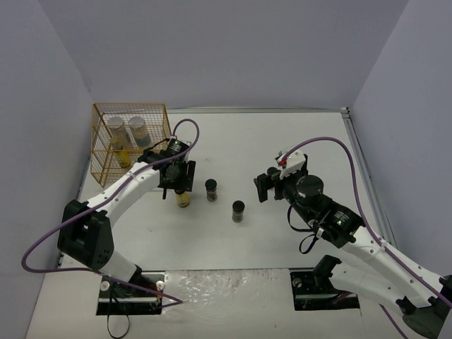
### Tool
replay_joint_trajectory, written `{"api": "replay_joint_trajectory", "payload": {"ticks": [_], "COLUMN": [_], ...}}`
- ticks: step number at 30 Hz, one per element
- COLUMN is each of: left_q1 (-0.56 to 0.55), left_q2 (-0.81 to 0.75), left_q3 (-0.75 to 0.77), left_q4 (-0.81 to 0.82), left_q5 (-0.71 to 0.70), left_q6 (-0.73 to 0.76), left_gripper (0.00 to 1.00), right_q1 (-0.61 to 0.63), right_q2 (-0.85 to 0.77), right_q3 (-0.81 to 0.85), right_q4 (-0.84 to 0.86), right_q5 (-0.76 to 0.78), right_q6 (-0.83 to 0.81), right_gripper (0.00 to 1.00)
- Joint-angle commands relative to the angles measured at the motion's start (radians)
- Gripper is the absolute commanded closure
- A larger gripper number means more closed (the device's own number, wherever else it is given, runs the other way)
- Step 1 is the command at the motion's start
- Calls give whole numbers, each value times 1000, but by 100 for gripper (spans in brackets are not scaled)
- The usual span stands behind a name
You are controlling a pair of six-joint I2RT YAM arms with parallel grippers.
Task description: Organize the condiment bottles
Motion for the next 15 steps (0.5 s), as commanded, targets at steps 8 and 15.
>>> {"api": "replay_joint_trajectory", "payload": {"ticks": [8,15], "left_q1": [-4,-4], "left_q2": [-24,-84], "left_q3": [17,54], "left_q4": [20,-22], "left_q5": [-24,-27], "left_q6": [-19,-15], "left_gripper": [67,100], "right_q1": [-3,-3], "right_q2": [-7,-8], "right_q3": [-1,0], "right_q4": [60,59], "right_q5": [21,20], "right_q6": [10,11], "right_gripper": [0,0]}}
